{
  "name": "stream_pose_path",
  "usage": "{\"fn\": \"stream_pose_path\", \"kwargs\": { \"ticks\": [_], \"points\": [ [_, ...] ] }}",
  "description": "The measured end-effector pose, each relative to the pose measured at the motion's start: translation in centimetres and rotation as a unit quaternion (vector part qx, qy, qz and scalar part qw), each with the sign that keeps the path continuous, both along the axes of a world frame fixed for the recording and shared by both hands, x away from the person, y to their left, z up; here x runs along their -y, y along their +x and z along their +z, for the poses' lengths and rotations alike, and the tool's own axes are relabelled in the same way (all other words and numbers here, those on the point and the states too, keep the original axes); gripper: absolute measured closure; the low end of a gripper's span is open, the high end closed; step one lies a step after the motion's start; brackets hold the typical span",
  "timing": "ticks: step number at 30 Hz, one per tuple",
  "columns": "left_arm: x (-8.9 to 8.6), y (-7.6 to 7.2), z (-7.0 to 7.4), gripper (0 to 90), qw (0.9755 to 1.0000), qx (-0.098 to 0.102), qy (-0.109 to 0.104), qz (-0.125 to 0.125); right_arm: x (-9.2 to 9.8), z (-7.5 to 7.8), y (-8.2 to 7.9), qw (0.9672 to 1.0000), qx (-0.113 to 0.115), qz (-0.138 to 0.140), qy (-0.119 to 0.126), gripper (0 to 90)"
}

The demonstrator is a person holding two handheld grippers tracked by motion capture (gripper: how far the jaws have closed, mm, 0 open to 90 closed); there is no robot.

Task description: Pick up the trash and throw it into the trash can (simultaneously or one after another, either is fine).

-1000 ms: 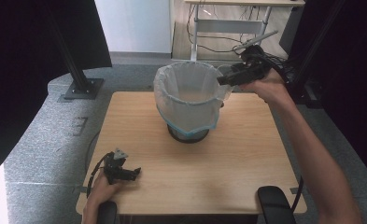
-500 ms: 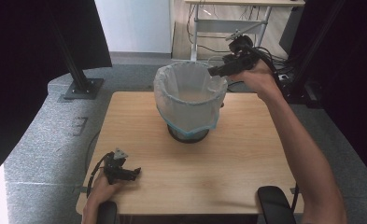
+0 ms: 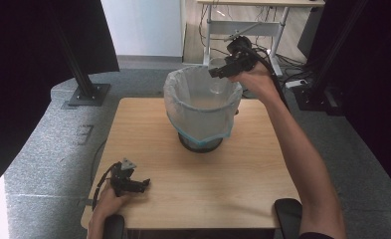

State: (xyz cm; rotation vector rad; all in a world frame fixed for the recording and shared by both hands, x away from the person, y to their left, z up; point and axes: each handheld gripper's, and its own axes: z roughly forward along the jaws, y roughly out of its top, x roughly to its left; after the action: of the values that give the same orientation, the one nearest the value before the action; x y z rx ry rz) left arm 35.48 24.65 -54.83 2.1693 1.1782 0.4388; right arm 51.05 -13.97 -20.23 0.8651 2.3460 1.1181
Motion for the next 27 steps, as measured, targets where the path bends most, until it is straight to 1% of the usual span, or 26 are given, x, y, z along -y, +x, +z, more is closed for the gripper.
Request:
{"fn": "stream_pose_path", "kwargs": {
  "ticks": [6, 14, 20, 24, 25, 26, 27],
  "points": [
    [0.0, 0.0, 0.0, 0.0, 1.0000, 0.000, 0.000, 0.000, -1.1, -1.3, 1.2, 0.9999, -0.002, -0.004, -0.011, 22.1],
    [0.0, 0.0, 0.0, 0.0, 1.0000, 0.000, 0.000, 0.000, -2.7, -3.3, 2.5, 0.9994, -0.007, -0.008, -0.033, 21.6],
    [0.0, 0.0, 0.0, 0.0, 1.0000, 0.000, 0.000, -0.001, -4.1, -5.0, 3.2, 0.9986, -0.018, -0.002, -0.050, 21.3],
    [0.0, 0.0, 0.0, 0.0, 1.0000, 0.001, 0.001, 0.000, -4.7, -5.7, 3.6, 0.9980, -0.027, 0.002, -0.058, 20.6],
    [0.0, 0.0, 0.0, 0.0, 1.0000, 0.001, 0.001, 0.000, -4.8, -5.9, 3.7, 0.9977, -0.031, 0.004, -0.060, 19.8],
    [0.0, 0.0, 0.0, 0.0, 1.0000, 0.001, 0.001, 0.000, -4.9, -6.1, 3.8, 0.9974, -0.042, 0.009, -0.059, 17.9],
    [0.0, 0.0, 0.0, 0.0, 1.0000, 0.001, 0.001, 0.000, -5.0, -6.4, 3.9, 0.9969, -0.048, 0.013, -0.061, 12.4]
  ]
}}
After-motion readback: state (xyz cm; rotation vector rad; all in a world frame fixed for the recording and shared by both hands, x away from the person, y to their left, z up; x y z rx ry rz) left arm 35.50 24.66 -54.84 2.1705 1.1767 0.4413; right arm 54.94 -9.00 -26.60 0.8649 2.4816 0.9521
